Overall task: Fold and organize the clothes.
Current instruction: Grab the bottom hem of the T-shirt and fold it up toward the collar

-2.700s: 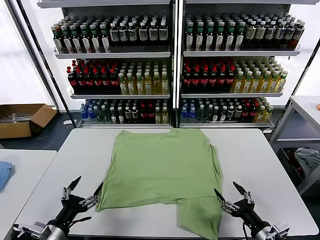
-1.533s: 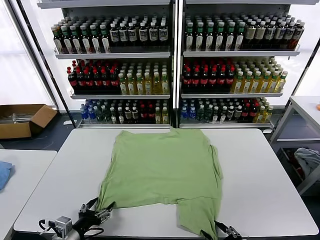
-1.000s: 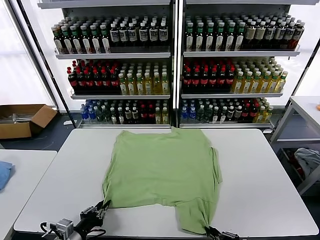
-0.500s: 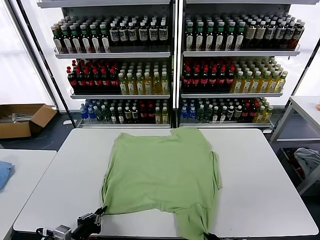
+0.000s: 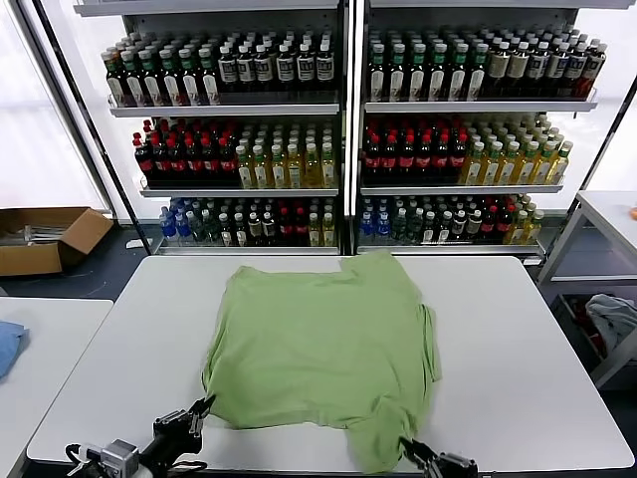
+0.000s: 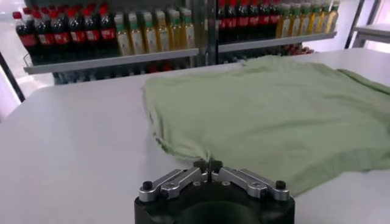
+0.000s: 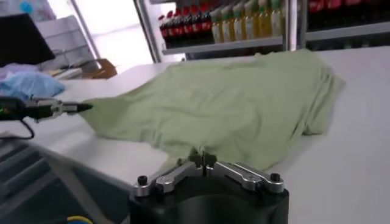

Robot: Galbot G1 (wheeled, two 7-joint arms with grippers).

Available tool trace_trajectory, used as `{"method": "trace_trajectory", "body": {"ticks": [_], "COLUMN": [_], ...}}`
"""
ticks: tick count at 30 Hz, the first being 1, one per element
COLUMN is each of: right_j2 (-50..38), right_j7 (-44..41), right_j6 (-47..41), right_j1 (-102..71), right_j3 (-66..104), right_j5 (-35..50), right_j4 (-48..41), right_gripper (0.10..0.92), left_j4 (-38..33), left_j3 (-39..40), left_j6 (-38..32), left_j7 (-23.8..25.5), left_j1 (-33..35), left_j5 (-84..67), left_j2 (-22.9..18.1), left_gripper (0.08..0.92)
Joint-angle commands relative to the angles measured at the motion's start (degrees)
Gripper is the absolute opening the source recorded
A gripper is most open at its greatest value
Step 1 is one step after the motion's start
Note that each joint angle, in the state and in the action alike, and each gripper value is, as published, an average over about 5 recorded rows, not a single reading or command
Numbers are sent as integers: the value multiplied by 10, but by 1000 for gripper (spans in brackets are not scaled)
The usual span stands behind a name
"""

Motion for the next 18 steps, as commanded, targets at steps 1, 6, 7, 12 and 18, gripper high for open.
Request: {"method": "trace_trajectory", "body": {"ticks": [1, 6, 7, 12, 18], "right_j2": [-2, 3, 3, 4, 19], "right_j7": [44, 78, 82, 101, 109], "right_j6": [-1, -13, -14, -17, -21], "right_j1": [131, 209, 225, 310, 393], "right_j3": [-1, -23, -28, -67, -129], "right_j5": [62, 87, 87, 86, 65], "right_j4": [-42, -88, -98, -160, -250], "right_gripper": [106, 106, 106, 106, 106], "left_j4": [42, 82, 92, 145, 197], "left_j3": [5, 19, 21, 27, 49], "left_j6": [29, 37, 38, 41, 41], "left_j7": [1, 2, 2, -1, -1], "left_j1": [-121, -184, -195, -262, -311], "left_j5": [-19, -30, -32, -41, -44], "left_j2": [-1, 7, 6, 0, -4], "left_gripper": [88, 88, 88, 88, 88]}}
